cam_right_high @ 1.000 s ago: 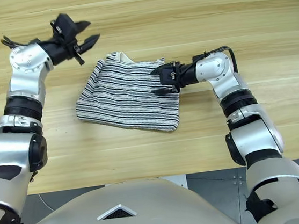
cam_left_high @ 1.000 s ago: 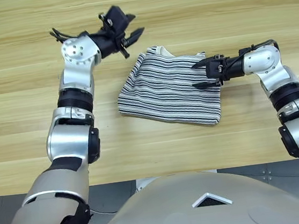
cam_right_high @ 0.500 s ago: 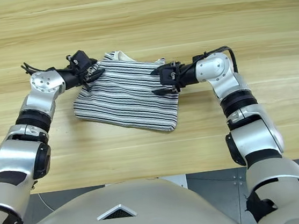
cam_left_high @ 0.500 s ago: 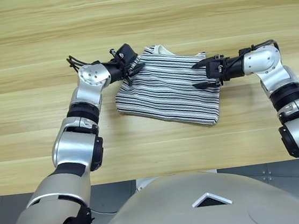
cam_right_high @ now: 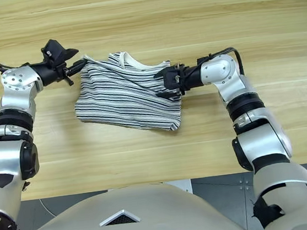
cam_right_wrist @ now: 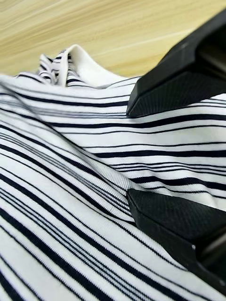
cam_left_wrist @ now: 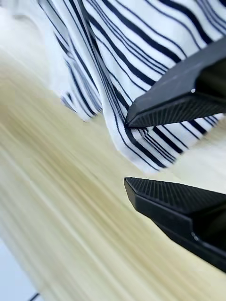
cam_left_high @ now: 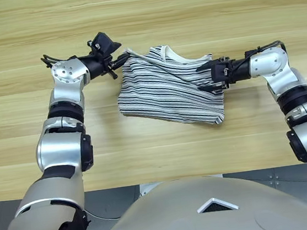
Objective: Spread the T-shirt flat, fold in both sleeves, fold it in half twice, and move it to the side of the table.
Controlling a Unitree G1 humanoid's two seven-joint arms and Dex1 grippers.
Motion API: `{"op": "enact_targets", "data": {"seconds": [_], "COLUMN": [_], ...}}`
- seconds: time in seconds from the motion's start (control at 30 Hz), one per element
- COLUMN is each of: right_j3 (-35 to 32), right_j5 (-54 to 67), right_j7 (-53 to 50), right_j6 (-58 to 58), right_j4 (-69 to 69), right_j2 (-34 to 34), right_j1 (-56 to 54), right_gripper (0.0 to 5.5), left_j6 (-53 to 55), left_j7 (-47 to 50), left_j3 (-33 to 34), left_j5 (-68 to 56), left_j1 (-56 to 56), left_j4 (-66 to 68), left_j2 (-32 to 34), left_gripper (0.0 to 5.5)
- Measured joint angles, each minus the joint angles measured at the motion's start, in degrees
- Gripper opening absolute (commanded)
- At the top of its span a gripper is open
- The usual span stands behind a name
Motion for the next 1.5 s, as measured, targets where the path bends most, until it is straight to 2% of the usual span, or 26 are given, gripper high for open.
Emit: {"op": "enact_targets", "data": {"seconds": [0.2, 0.43, 0.57, 0.67, 0.77, 0.9, 1.0, 1.17, 1.4, 1.5], "right_j3": [-0.66, -5.57, -8.56, -8.16, -5.41, -1.92, 0.09, 0.17, 0.36, 0.62], "right_j5": [4.31, 11.30, 14.02, 8.29, -0.64, -7.26, -9.35, -7.76, -6.66, -6.75], "right_j7": [4.16, 7.91, 8.73, 3.48, -4.82, -10.79, -12.48, -9.03, -7.53, -8.51], "right_j6": [2.08, 8.82, 11.70, 9.97, 6.18, 1.90, -0.88, -3.69, 2.16, 5.88], "right_j4": [-6.21, -15.52, -14.69, -9.27, -0.77, 8.32, 12.58, 10.56, -8.71, -17.30], "right_j2": [2.38, -0.20, -0.37, -0.46, -0.27, 2.41, 4.12, 3.97, 0.67, -0.18], "right_j1": [3.02, 3.05, 1.73, -0.64, -3.08, -6.51, -8.93, -6.95, 3.24, 8.81], "right_gripper": [2.84, 2.84, 2.84, 2.84, 2.84, 2.84, 2.84, 2.84, 2.84, 2.84], "left_j6": [0.93, 2.05, -2.05, -3.94, -0.15, 3.81, 4.55, 0.58, -3.10, -3.89], "left_j7": [-2.78, -0.92, 5.37, 6.89, 6.77, 8.50, 12.75, 21.65, 38.70, 41.22], "left_j3": [-0.23, -1.18, -7.89, -11.51, -12.39, -12.16, -12.71, -16.11, -24.34, -24.35], "left_j5": [-1.26, 0.80, 11.70, 19.16, 25.90, 30.33, 32.80, 35.59, 41.55, 40.86], "left_j1": [2.40, 2.70, 8.61, 18.06, 27.18, 29.17, 24.56, 14.17, -4.85, -6.85], "left_j4": [-7.17, -8.02, -13.40, -30.98, -49.49, -56.10, -49.48, -28.83, 5.78, 12.10], "left_j2": [-0.48, 0.71, 4.47, 10.15, 14.66, 15.97, 15.07, 11.95, 3.09, 1.07], "left_gripper": [1.92, 1.92, 1.92, 1.92, 1.92, 1.92, 1.92, 1.92, 1.92, 1.92]}}
